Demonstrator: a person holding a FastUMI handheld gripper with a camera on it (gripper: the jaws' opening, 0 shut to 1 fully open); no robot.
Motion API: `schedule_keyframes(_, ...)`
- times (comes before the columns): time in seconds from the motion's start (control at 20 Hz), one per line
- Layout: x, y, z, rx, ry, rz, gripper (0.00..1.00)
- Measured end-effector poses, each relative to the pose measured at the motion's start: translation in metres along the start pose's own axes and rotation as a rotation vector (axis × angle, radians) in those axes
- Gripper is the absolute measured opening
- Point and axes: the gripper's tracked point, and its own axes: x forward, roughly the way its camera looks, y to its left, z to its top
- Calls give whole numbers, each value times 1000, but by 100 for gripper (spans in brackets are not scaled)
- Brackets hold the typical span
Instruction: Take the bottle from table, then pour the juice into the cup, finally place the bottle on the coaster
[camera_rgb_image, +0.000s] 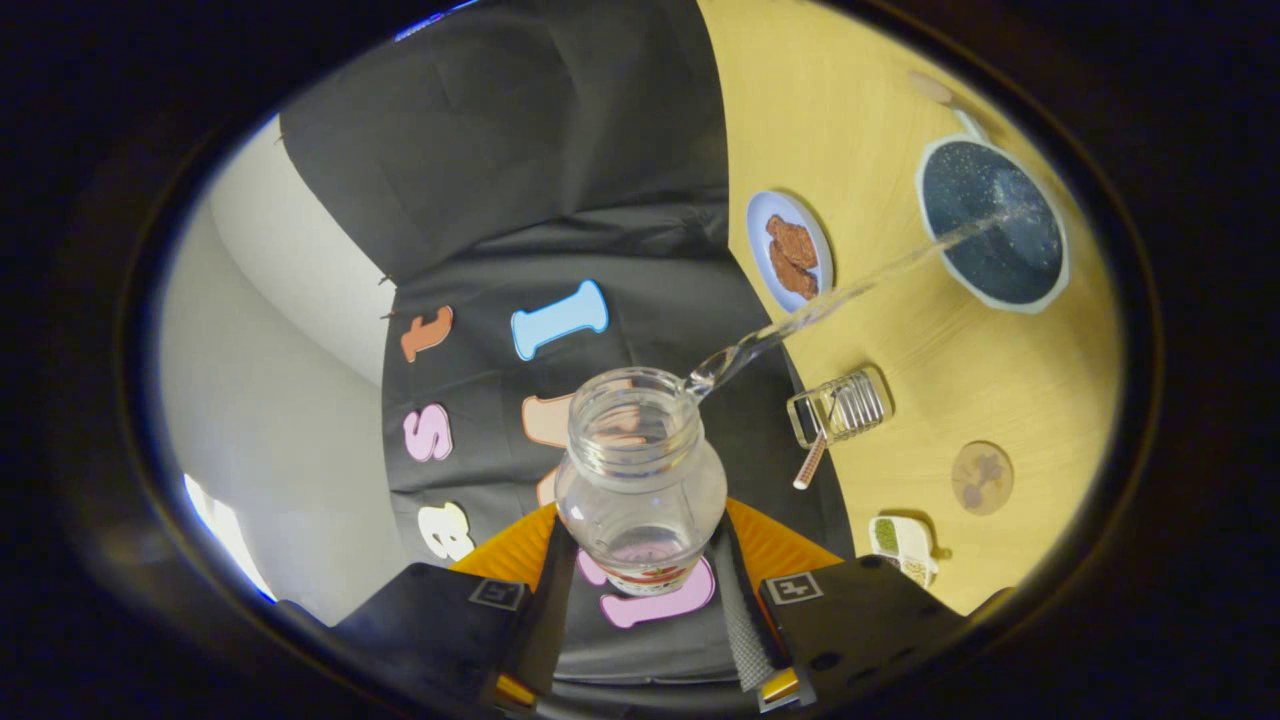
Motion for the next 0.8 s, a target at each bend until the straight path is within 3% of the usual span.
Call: schedule_keyframes(0.8,5,9,4,58,-37,22,71)
